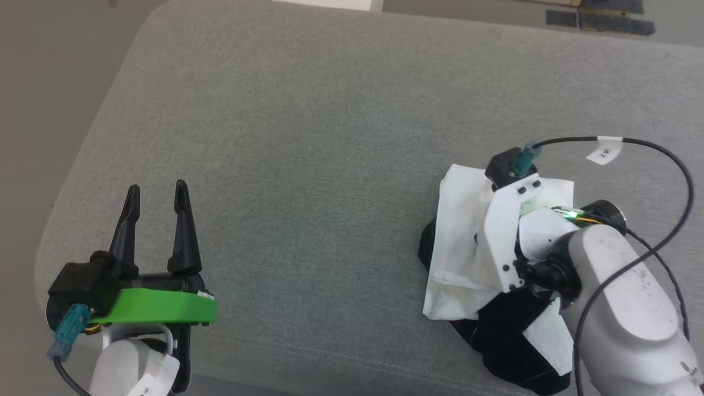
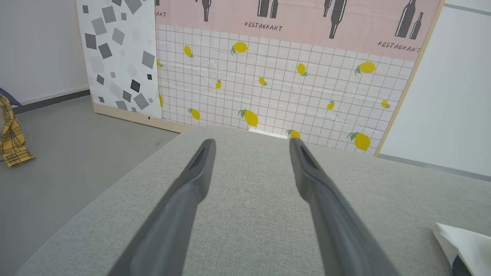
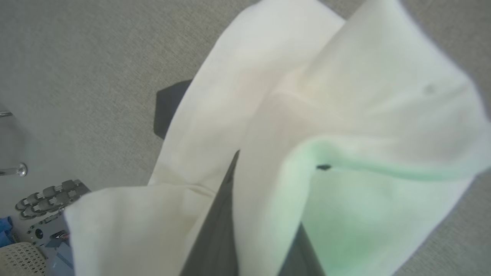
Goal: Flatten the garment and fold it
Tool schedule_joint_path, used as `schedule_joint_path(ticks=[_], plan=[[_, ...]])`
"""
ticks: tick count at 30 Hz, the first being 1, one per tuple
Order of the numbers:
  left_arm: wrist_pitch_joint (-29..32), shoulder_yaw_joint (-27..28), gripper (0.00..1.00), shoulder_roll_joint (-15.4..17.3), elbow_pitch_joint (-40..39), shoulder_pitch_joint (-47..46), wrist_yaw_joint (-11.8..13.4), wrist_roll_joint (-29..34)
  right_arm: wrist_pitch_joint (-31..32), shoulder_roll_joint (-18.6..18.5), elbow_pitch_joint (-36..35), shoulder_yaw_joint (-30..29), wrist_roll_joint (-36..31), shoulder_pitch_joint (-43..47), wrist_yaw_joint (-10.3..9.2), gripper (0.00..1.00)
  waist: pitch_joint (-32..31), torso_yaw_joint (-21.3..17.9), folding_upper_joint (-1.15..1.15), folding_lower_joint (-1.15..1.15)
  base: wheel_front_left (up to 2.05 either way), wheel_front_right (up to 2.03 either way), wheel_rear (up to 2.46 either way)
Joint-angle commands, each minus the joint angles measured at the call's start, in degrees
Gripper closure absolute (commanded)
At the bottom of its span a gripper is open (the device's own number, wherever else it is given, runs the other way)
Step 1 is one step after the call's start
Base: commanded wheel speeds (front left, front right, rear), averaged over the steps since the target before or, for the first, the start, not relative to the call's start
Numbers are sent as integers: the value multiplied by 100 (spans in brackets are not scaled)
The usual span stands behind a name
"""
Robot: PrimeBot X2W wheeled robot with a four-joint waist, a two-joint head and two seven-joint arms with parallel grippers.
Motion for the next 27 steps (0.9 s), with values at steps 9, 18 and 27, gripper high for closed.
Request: schedule_joint_path(ticks=[9, 18, 27], plan=[[-22, -20, 0, -26, 65, -95, -37, -109, -577, 348, 899, 273, -91, -402, -9, 0, 153, 101, 0, 0, 0, 0, 0], [-22, -14, 0, 19, 83, -43, -37, -81, -985, 564, 469, 936, 635, -744, -9, 0, -75, -104, 0, 0, 0, 0, 0], [-22, 63, 0, 53, -2, 100, -37, 14, -2005, 223, -305, 140, 381, -427, -9, 0, -343, -442, 0, 0, 0, 0, 0]])
